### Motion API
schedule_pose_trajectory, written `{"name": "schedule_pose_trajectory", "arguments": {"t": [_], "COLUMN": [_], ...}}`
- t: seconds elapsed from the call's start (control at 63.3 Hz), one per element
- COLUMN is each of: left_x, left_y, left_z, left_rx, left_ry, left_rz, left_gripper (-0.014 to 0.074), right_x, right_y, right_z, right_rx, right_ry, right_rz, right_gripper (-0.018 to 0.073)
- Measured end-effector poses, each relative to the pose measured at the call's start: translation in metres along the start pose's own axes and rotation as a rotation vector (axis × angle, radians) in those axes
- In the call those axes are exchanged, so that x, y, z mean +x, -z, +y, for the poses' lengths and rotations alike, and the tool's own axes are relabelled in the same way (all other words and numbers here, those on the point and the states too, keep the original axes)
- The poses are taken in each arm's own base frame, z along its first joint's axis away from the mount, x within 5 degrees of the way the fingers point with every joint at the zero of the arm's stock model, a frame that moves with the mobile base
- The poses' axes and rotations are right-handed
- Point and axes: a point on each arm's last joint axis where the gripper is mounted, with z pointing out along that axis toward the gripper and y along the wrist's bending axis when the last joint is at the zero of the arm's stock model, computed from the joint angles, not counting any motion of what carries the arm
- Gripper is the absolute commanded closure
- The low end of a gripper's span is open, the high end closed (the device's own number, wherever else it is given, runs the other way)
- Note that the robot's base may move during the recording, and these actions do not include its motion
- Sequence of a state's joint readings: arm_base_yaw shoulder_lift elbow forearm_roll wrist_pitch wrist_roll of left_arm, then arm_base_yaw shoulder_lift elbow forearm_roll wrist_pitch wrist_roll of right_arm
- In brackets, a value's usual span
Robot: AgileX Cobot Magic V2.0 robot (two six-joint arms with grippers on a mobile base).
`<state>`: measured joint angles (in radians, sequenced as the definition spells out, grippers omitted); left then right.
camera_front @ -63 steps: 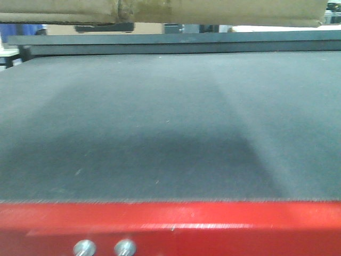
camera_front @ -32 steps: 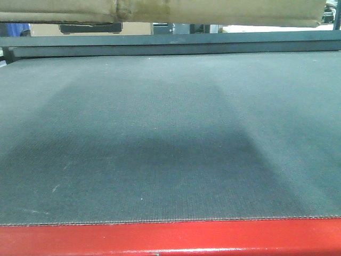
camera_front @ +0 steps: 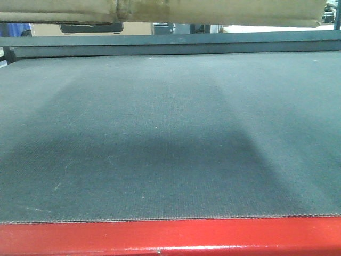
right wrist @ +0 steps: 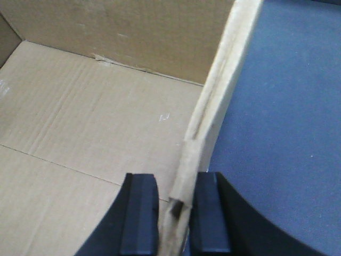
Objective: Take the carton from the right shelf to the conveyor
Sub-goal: 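Lower the carton onto the grey conveyor belt with both grippers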
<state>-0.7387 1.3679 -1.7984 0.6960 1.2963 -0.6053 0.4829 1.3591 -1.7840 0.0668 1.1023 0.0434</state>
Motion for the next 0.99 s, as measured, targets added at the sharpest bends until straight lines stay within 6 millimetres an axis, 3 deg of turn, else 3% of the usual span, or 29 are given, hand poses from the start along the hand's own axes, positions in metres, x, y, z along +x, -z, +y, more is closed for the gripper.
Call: {"name": "schedule_pose_trajectory", "arguments": {"t": [0.442,0.6,0.711,0.805,0.995], "left_x": [-0.001,-0.006,-0.011,-0.013,-0.007], "left_y": [0.000,-0.011,-0.028,-0.053,-0.105], "left_z": [-0.001,0.010,0.025,0.037,0.039], "left_rx": [0.007,0.047,0.111,0.123,0.086], "left_ry": [0.000,0.075,0.158,0.199,0.212], "left_rz": [-0.010,-0.009,0.012,0.049,0.145], "left_gripper": [0.0613,0.0611,0.0611,0.0611,0.0611], "right_x": [0.000,-0.001,-0.002,-0.004,-0.002], "right_y": [0.000,-0.001,-0.011,-0.031,-0.085], "right_z": [0.000,-0.001,-0.006,-0.014,-0.029], "right_rx": [0.000,0.014,0.033,0.042,0.052], "right_ry": [0.000,0.007,-0.004,-0.031,-0.074], "right_rz": [-0.004,-0.007,0.003,0.016,0.072], "right_gripper": [0.0618,0.0618,0.0618,0.0618,0.0618]}}
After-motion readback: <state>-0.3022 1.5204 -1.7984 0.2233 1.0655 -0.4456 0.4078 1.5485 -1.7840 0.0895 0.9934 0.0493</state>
